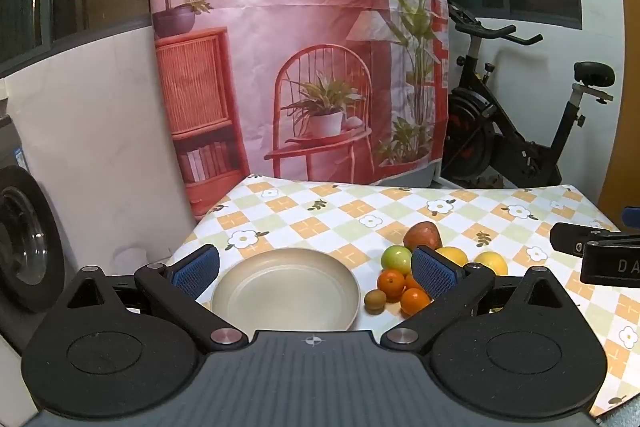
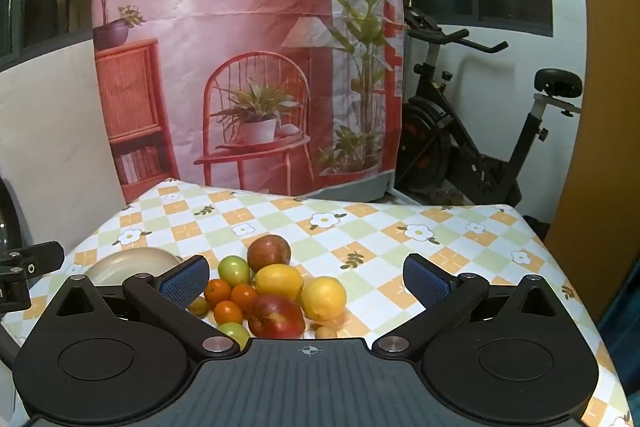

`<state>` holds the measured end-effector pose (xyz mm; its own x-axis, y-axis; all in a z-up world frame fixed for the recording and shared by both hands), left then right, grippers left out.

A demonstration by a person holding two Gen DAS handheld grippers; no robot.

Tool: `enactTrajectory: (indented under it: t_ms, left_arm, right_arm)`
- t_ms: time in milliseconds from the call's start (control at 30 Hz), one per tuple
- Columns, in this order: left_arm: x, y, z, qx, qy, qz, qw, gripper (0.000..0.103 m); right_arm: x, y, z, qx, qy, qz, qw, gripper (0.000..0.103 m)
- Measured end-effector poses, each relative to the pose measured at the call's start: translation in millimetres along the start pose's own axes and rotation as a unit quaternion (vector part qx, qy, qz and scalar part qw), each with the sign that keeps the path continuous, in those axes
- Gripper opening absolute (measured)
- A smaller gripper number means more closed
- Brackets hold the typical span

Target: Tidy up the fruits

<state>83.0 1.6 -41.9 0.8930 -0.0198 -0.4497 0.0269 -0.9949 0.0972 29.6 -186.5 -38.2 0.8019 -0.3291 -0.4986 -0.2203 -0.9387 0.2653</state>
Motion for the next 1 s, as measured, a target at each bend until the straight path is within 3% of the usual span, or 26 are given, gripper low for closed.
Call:
enactTrajectory:
  t_ms: [1000]
  left_arm:
    - [1.0,1.5,3.0,0.0,-0.004,0.001,1.0,0.103]
  right_arm:
    - [-2.1,2.4,0.2,0.003,0.002,0.0,1.0,0.103]
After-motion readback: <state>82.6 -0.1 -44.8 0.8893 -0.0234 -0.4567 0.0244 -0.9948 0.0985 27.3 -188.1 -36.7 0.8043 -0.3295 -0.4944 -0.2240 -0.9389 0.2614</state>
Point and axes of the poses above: each gripper's, at about its wrist camera, not at the fingertips, and x roughly the way its jaws point, y to its right, z to its underside, the point moved 9 cm from there along x, roughly the way its jaws point, and after that the axes turned 14 degrees about -x, right-handed, at the moved point
